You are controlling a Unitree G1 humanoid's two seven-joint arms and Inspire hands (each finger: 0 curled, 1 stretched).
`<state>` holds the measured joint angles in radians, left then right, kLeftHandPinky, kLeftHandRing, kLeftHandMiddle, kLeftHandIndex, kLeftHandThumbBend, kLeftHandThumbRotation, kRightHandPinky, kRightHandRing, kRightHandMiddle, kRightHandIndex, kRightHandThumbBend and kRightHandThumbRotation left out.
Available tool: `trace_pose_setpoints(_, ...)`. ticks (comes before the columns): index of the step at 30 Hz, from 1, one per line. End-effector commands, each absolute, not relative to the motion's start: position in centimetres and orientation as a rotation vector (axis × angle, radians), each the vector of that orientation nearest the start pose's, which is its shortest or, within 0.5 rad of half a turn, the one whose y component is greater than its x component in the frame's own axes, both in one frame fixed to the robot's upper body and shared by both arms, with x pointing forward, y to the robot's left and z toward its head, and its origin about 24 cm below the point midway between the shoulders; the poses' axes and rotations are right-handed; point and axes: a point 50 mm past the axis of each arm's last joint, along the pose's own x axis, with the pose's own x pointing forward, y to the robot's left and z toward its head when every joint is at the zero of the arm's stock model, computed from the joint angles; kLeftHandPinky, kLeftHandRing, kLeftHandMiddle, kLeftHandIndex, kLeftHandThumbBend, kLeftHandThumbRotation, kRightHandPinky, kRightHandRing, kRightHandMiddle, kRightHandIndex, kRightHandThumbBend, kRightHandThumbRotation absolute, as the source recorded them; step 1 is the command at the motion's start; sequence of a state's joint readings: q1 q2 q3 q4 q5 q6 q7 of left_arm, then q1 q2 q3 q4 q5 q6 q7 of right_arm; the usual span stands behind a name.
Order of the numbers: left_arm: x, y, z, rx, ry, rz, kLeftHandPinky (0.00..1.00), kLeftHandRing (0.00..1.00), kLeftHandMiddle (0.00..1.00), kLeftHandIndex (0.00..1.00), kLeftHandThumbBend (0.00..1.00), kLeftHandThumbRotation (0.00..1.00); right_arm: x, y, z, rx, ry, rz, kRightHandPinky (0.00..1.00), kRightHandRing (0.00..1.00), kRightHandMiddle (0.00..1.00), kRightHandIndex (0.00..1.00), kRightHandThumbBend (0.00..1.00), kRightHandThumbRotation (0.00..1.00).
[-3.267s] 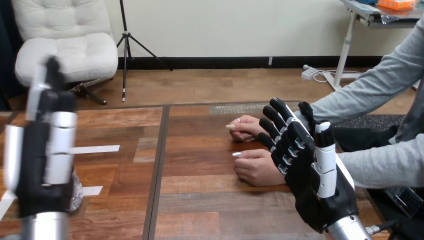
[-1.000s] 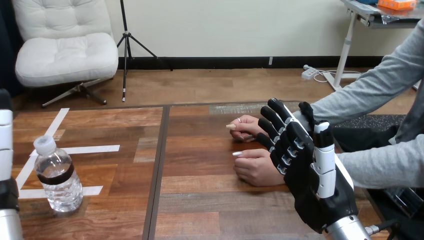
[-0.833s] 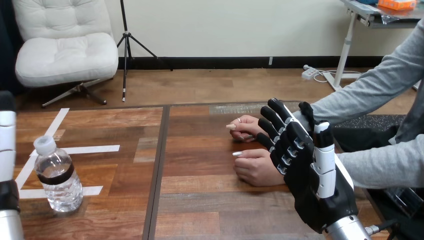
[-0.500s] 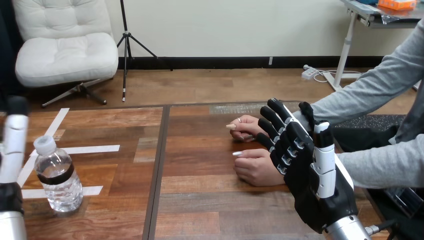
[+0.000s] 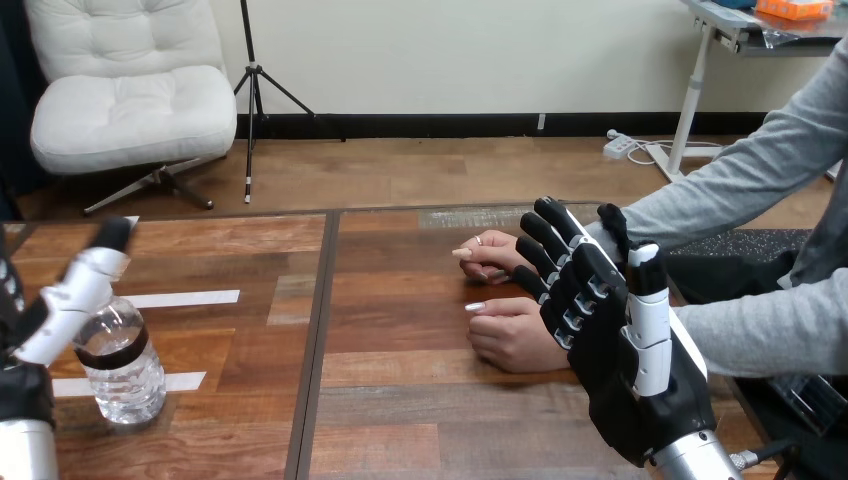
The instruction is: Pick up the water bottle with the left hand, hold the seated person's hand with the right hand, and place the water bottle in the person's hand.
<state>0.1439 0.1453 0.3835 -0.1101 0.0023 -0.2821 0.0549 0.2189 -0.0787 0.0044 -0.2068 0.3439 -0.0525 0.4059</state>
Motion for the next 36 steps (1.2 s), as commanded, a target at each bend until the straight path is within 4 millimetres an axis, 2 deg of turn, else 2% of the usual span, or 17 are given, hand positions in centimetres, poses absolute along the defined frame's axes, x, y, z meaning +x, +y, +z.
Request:
trace_pose_setpoints(1, 21.4, 26.6, 9.1, 0.282, -0.307, 0.378, 1.00, 1.00, 1.00, 1.00, 1.00, 0.00, 21.7, -14.9, 7.4, 0.242, -0.210, 0.392, 1.00, 0.99, 0.98, 0.97, 0.80, 1.00)
trace_pose_setpoints(36, 22.0, 26.4, 7.6, 0.271, -0.189, 0.339, 1.00, 1.00, 1.00, 1.00, 1.00, 0.00, 21.7, -14.9, 7.3, 0.242, -0.209, 0.395, 1.00, 1.00, 0.98, 0.97, 0.79, 1.00)
